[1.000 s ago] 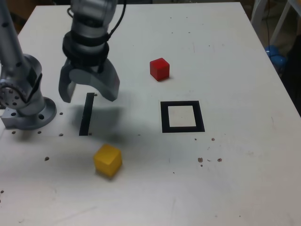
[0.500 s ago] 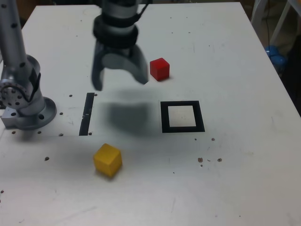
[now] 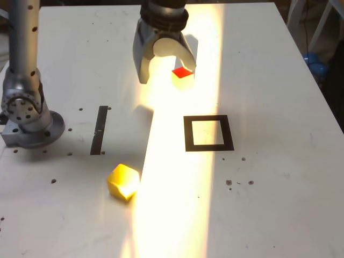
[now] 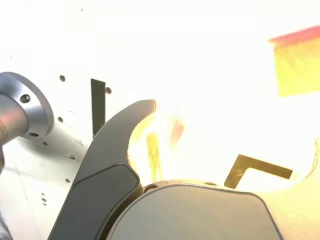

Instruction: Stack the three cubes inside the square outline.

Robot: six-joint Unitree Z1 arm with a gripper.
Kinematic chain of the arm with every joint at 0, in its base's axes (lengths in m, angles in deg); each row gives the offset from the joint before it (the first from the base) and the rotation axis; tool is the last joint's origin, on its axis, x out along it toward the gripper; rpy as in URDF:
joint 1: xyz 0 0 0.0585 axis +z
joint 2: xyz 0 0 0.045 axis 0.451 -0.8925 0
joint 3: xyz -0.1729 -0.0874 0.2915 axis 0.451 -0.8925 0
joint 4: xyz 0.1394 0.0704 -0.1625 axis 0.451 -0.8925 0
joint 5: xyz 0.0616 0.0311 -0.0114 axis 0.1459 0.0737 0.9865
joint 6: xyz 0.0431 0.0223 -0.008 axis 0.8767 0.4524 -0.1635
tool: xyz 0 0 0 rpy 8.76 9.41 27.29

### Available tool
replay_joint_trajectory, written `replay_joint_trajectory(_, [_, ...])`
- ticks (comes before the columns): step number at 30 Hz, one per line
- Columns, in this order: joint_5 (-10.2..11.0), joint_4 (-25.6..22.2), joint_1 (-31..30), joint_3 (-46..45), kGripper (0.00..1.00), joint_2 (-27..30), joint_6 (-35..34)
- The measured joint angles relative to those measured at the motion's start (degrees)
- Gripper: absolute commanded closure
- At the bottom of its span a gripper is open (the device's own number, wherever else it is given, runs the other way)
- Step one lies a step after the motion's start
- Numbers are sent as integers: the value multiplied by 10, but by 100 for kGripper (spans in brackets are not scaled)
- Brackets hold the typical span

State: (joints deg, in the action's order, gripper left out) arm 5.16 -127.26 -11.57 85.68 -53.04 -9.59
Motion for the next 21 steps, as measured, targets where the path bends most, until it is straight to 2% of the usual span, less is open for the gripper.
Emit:
replay_joint_trajectory(14, [-12, -20, 53, 89, 3, -102, 10])
replay_joint_trajectory(21, [-21, -30, 63, 122, 10, -137, 20])
